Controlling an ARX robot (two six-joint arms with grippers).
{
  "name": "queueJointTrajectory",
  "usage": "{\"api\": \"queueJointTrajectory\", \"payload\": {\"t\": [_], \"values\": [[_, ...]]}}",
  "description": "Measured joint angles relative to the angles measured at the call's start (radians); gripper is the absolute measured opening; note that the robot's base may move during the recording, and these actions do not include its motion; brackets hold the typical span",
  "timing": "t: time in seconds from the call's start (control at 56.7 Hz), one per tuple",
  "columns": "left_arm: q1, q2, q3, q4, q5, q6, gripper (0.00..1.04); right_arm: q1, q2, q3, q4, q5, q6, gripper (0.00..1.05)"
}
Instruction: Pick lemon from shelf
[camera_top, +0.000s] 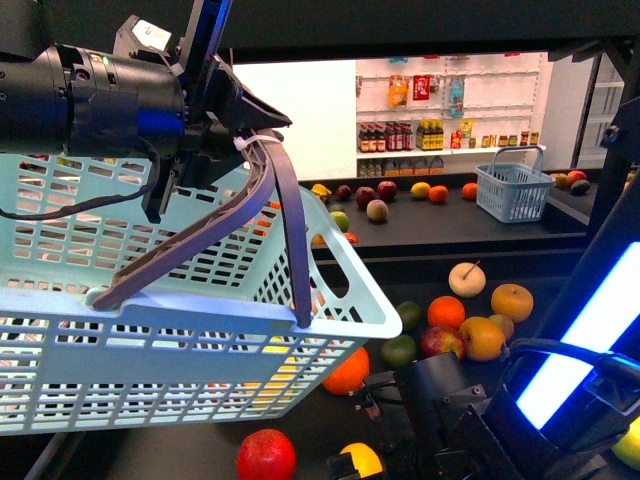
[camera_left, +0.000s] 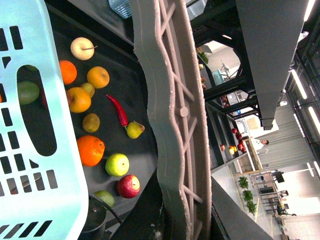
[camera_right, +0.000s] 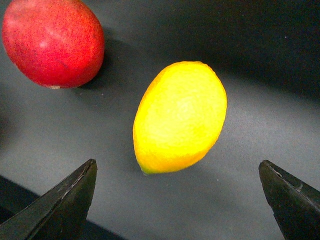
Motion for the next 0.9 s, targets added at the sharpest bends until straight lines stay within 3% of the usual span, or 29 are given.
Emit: {"api": "queueJointTrajectory", "payload": {"t": [0.3,0.671,0.812,0.9], "values": [[0.0,0.0,0.0,0.0,0.0,0.0,0.11,0.028,0.136,0.197,-0.06,0.046,-0.023,0.97],[0.0,0.0,0.0,0.0,0.0,0.0,0.11,0.032,0.199,0.296,-0.097,0.063,-0.049,0.97],[0.0,0.0,0.0,0.0,0.0,0.0,0.11,0.03,0.2,0.294,-0.099,0.056,-0.063,0.75],[0.0,0.0,0.0,0.0,0.0,0.0,0.11,0.027,0.199,0.286,-0.095,0.048,-0.07,0.71]]}}
